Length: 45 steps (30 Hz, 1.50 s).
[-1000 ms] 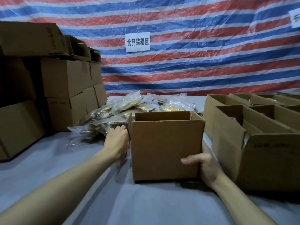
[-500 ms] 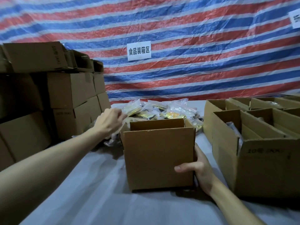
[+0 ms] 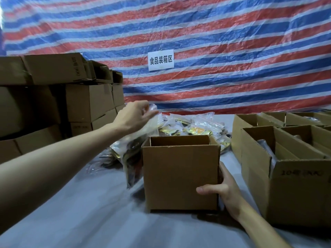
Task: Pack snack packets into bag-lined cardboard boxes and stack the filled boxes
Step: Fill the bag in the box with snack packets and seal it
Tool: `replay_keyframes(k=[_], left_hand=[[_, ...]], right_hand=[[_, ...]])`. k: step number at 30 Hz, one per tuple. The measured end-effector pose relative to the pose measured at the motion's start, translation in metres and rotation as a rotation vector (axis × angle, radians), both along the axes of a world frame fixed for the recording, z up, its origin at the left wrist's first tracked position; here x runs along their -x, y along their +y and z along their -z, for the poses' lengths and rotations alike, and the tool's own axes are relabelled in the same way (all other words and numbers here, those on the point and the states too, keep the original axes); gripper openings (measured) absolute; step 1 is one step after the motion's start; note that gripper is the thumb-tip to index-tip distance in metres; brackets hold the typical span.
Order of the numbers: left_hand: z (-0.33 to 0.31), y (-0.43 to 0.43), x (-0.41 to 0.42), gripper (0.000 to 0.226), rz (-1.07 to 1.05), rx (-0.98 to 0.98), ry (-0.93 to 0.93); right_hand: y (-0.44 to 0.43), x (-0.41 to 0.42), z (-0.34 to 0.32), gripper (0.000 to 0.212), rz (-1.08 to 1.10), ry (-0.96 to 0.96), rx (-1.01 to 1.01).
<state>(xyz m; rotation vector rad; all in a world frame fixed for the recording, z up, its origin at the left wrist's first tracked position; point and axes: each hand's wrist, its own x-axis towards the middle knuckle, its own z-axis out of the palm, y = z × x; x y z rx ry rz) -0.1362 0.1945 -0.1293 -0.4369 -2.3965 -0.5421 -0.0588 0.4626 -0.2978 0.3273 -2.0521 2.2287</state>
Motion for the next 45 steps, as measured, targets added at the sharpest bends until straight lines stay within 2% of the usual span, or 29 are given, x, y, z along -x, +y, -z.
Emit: replay_keyframes(k=[2, 8, 12, 15, 19, 26, 30, 33, 40, 45], left_hand=[[0.006, -0.005, 0.002, 0.043, -0.049, 0.101, -0.084], [-0.01, -0.023, -0.009, 0.038, 0.091, -0.072, -0.462], [-0.023, -0.032, -0.022, 0.029, 0.049, 0.035, -0.607], [-0.027, -0.031, -0.031, 0.02, 0.065, 0.034, -0.716], [-0.033, -0.027, -0.037, 0.015, 0.044, -0.032, -0.527], [-0.056, -0.025, -0.047, 0.016, -0.029, -0.068, -0.04], [-0.076, -0.02, -0.056, 0.014, -0.075, -0.108, 0.143], [-0.094, -0.014, -0.06, 0.011, -0.084, -0.196, 0.259], [-0.129, 0.01, -0.071, 0.022, -0.004, -0.275, 0.339], [-0.131, 0.029, -0.074, 0.01, 0.074, -0.305, 0.274]], right_hand=[[-0.001, -0.001, -0.001, 0.101, 0.005, 0.008, -0.016], [-0.002, -0.002, -0.002, 0.1, -0.006, 0.023, 0.0], [-0.001, -0.001, -0.002, 0.103, -0.005, 0.019, -0.013], [0.0, 0.0, -0.001, 0.106, -0.001, 0.013, -0.032], [-0.001, 0.0, 0.0, 0.11, -0.014, 0.013, -0.063], [-0.001, -0.002, -0.002, 0.097, -0.061, 0.032, -0.097], [-0.001, -0.003, -0.003, 0.1, -0.052, 0.041, -0.123], [-0.001, -0.002, -0.001, 0.094, -0.046, 0.038, -0.132], [0.001, 0.001, 0.001, 0.09, -0.075, 0.067, -0.151], [0.002, 0.005, 0.005, 0.091, -0.089, 0.097, -0.159]])
